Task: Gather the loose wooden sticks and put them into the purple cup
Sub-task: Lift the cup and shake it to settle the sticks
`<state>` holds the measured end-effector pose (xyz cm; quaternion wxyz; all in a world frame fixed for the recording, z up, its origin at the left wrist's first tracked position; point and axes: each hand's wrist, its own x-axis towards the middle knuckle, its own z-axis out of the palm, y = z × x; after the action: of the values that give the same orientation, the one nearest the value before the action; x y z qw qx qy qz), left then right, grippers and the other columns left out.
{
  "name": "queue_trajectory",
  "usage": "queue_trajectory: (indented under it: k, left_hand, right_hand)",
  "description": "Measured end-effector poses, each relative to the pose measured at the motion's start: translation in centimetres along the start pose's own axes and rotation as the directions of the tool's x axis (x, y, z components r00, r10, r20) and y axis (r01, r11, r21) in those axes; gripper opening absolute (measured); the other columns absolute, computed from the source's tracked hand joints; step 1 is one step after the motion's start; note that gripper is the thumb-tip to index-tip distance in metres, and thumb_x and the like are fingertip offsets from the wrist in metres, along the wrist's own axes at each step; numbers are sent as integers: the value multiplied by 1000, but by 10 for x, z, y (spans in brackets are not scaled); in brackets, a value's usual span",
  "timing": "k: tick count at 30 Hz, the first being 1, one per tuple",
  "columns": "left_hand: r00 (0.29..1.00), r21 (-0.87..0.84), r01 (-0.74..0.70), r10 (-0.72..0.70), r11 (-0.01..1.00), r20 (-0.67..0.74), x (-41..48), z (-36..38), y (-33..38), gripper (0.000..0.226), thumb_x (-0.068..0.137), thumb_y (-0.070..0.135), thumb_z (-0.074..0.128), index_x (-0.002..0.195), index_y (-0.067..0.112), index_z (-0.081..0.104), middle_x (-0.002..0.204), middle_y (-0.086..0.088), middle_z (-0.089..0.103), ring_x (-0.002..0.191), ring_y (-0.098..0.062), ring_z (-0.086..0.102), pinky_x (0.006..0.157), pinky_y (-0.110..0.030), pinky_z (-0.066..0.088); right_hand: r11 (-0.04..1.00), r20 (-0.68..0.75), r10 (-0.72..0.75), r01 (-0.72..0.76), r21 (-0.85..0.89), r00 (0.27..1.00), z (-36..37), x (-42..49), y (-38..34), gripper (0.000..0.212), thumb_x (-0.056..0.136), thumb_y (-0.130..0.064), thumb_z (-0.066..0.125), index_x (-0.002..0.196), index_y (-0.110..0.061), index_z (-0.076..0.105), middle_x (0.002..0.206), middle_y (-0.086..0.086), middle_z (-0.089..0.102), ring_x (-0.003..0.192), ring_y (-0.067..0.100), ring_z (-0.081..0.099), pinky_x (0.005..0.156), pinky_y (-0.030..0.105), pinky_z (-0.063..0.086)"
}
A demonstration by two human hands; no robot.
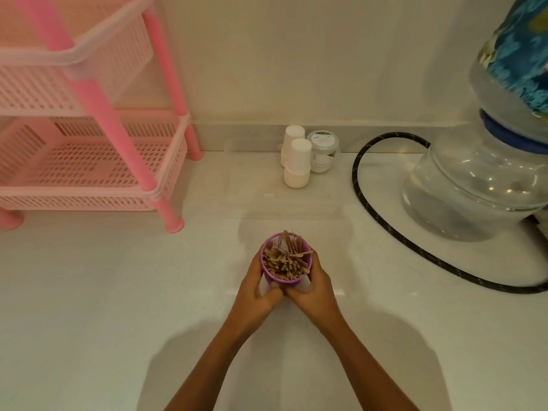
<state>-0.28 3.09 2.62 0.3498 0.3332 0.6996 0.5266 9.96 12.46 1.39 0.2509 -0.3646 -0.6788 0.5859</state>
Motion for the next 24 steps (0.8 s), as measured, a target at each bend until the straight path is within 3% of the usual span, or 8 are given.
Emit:
queue_trajectory:
  k: [5, 13, 16, 19, 21, 24]
  left_hand:
    - [999, -1, 29, -29, 1000, -13, -10, 4, -8, 65, 91, 12, 62, 135, 41, 24, 140, 12, 39, 132, -9, 41, 89, 1, 40]
    - [998, 1, -8, 8, 1000, -57, -12, 3, 6, 66, 91, 11, 62, 137, 41, 25, 140, 15, 40, 127, -3, 42, 91, -3, 42]
    - [998, -99, 67, -66, 993, 7, -15, 0, 9, 62, 93, 14, 60, 139, 38, 25, 142, 13, 37, 131, -8, 41, 86, -3, 45]
    - [998, -115, 55, -49, 992, 50, -16, -8, 13, 79, 81, 23, 62, 147, 34, 20, 148, 12, 33, 134, -8, 39, 96, -11, 45]
    - [994, -114, 35, -24, 993, 102, -21, -5, 19, 91, 74, 19, 60, 150, 32, 12, 149, 14, 29, 134, -2, 37, 97, -13, 45]
    - [977, -44, -14, 23, 999, 213, -22, 3, 31, 97, 73, 21, 61, 150, 37, 4, 148, 25, 21, 133, 9, 31, 99, -10, 40]
  right_hand:
    - [999, 72, 30, -28, -35, 997, -6, -2, 1, 78, 69, -15, 84, 131, -35, 39, 116, -27, 52, 112, 3, 55, 81, 4, 46]
    - [998, 70, -24, 28, -59, 997, -9, 1, -16, 79, 69, -27, 84, 132, -39, 39, 122, -22, 55, 115, 3, 56, 85, 8, 48]
    - [999, 75, -21, 23, -36, 997, -8, -3, -18, 82, 69, -24, 85, 133, -40, 36, 122, -23, 53, 117, 8, 54, 85, 9, 49]
    - [997, 61, -44, 47, -55, 997, -2, -8, -28, 86, 67, -25, 86, 138, -35, 37, 132, -15, 52, 122, 6, 51, 94, 17, 50]
    - [998, 102, -54, 55, -11, 993, -9, -6, -31, 87, 65, -24, 87, 138, -31, 40, 133, -12, 54, 121, 4, 52, 94, 20, 51]
    - [996, 209, 20, -39, 84, 978, -32, 5, -31, 80, 64, -16, 86, 129, -39, 45, 126, -10, 58, 120, 13, 56, 86, 22, 54]
